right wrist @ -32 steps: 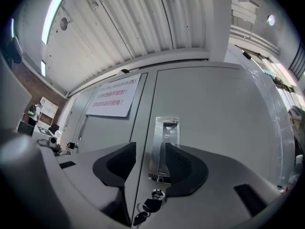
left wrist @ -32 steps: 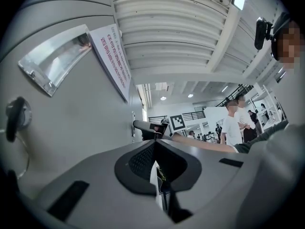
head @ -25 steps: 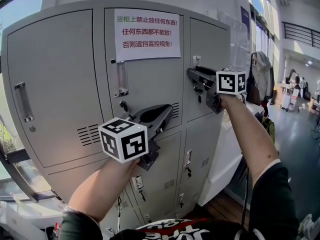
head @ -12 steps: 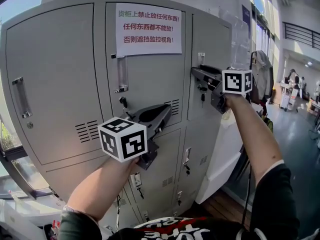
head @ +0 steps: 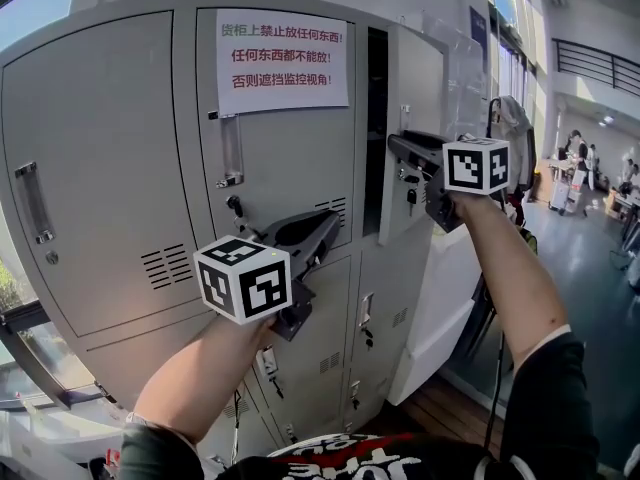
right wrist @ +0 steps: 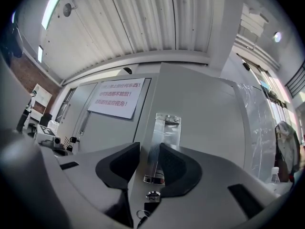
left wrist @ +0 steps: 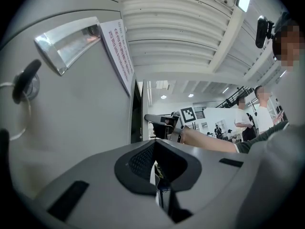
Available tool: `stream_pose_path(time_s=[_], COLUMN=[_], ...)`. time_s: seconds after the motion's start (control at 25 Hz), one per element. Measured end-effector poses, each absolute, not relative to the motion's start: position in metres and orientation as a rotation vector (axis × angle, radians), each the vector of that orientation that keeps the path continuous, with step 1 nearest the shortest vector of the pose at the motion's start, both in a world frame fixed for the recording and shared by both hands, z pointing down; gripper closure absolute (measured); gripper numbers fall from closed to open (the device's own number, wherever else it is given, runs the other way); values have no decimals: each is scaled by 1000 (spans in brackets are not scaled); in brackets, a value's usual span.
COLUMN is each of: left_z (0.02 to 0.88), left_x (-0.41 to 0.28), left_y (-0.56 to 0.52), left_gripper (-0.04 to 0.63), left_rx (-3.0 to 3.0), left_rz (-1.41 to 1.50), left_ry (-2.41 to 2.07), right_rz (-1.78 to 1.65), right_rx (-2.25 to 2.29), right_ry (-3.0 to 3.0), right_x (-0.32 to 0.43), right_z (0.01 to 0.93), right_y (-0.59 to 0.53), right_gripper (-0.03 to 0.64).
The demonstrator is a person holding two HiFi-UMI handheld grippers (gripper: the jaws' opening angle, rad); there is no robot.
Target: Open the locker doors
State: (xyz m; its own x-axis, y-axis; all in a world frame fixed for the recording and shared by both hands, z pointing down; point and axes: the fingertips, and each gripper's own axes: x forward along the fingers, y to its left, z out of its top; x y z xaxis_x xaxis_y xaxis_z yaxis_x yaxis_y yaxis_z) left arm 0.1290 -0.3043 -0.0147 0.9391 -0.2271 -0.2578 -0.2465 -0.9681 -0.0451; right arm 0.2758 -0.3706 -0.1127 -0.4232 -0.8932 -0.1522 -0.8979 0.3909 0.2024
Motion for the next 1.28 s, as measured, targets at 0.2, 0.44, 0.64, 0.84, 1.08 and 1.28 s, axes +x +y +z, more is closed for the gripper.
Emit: stream_pose_path(time_s=[0.2,0.44,0.64,0.84,1.08,1.28], left_z=[-14,-12,-10,-11,-12,-12], left_x=[135,141,150,162,181,199], left_y=[-302,-301,-299,-293,-283,-276], left_gripper=[591,591,591,591,591,591], left_rx=[-3023,-3031,-3035,-3030,-3023,-3028], left_rz=[385,383,381,382,376,373], left_ry=[340,316,298,275,244,219], right_rz=[381,387,402,419,416,413], right_rx=[-1679,-1679,-1681,-1702,-1716,-1740], right_ry=[2579,2554,2539,2528,2503,2471], right_x=[287,304,316,332,359,387], right_z=[-112,-113,-113,-114,-115,-116], right_y=[-354,-329,-313,-295,-270,-250], right_gripper=[476,474,472,471,468,468])
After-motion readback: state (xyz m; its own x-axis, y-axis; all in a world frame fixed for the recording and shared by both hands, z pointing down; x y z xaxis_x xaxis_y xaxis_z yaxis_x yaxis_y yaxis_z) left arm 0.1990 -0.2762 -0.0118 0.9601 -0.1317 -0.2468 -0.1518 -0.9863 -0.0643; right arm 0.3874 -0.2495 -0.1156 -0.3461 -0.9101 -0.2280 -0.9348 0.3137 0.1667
